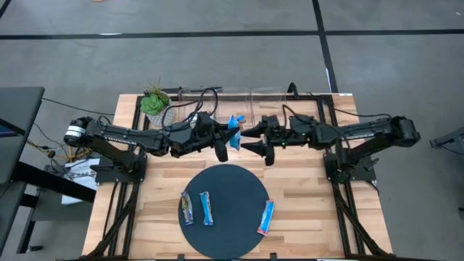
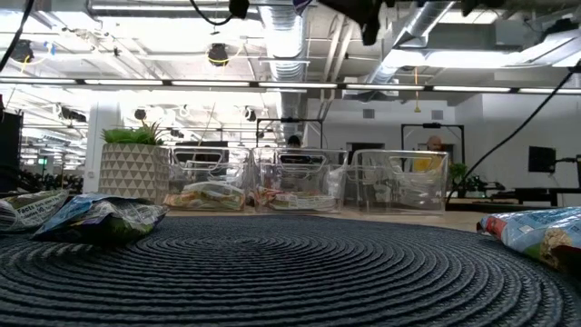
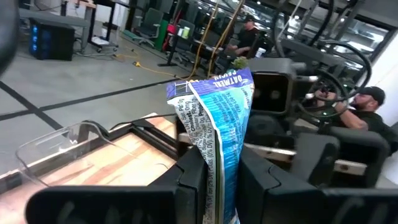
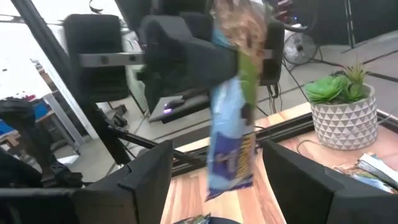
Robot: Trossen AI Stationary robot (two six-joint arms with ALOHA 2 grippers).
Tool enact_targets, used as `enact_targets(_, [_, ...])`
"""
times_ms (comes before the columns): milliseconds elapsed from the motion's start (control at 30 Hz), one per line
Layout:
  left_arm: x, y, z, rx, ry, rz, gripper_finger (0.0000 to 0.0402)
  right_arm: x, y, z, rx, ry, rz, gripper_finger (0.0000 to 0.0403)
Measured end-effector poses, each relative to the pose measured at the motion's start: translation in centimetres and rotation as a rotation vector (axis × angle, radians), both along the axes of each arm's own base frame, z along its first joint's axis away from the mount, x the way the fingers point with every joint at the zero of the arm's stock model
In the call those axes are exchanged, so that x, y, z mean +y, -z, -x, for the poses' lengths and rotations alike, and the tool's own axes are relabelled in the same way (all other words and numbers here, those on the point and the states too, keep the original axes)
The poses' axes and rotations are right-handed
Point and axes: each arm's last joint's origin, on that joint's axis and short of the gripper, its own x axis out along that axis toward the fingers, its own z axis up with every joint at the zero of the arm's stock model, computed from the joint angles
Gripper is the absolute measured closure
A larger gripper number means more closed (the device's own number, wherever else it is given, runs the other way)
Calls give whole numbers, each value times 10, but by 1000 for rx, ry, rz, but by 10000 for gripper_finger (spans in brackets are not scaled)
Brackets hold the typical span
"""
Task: Pick and place Granola Bars by type
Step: Put the blue bar into the right transparent bin
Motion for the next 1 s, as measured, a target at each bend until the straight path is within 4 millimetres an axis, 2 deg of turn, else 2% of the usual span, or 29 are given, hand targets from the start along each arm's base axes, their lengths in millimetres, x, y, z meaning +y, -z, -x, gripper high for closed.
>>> enact_targets(167, [0, 0, 0, -1, 18, -1, 350, -6, -1, -15, 8, 9, 0, 159])
enact_targets(467, [0, -1, 0, -4, 18, -6, 350, -11, -9, -38, 6, -76, -12, 167])
enact_targets(600, [0, -1, 0, -4, 18, -12, 350, -11, -11, -41, 8, -99, -14, 203])
enact_targets(833, [0, -1, 0, -4, 17, -12, 350, -14, -9, -41, 35, -104, -17, 295])
enact_targets(1000, [0, -1, 0, 2, 18, -21, 349, -14, -8, -41, 43, -105, -18, 336])
